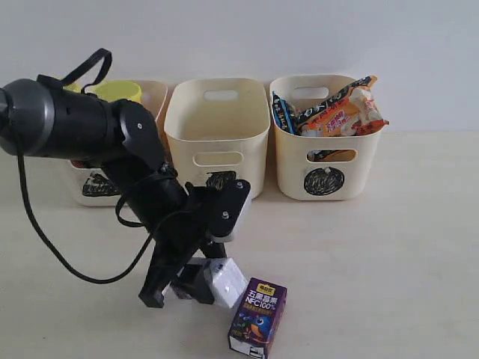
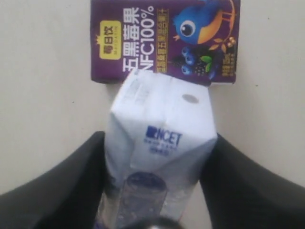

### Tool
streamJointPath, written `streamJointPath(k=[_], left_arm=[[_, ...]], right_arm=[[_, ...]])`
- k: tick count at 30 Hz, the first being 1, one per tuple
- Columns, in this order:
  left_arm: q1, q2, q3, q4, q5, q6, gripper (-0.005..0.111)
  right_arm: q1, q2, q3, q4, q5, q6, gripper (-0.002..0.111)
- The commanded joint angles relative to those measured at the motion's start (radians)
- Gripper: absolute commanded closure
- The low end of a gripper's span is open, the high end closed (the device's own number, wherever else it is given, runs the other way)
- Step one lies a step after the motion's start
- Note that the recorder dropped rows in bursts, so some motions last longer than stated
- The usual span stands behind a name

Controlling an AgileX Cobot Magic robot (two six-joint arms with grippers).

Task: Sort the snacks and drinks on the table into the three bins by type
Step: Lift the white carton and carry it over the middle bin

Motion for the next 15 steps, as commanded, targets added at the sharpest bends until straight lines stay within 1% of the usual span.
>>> streamJointPath(k=[1, 8, 9, 10, 11, 12, 15], left_arm=[[-0.001, -0.101, 0.001, -0.011, 0.011, -0.057, 0.102], [-0.001, -0.229, 0.001, -0.042, -0.023, -0.169, 0.102], [-0.001, -0.266, 0.001, -0.091, -0.076, -0.192, 0.102], [-0.001, -0.298, 0.001, -0.156, -0.159, -0.195, 0.102], [-0.001, -0.31, 0.001, -0.185, -0.197, -0.195, 0.102], [-0.001, -0.325, 0.001, -0.227, -0.292, -0.195, 0.102], [0.001, -0.317, -0.013, -0.261, -0.445, -0.195, 0.102]], right_arm=[[-0.003, -0.004, 0.005, -0.006, -0.005, -0.002, 0.109], [-0.003, -0.004, 0.005, -0.006, -0.005, -0.002, 0.109], [-0.003, -0.004, 0.005, -0.006, -0.005, -0.002, 0.109], [-0.003, -0.004, 0.005, -0.006, -0.005, -0.002, 0.109], [-0.003, -0.004, 0.005, -0.006, -0.005, -0.002, 0.109], [-0.003, -0.004, 0.005, -0.006, -0.005, -0.002, 0.109], [-0.003, -0.004, 0.005, -0.006, -0.005, -0.002, 0.109]])
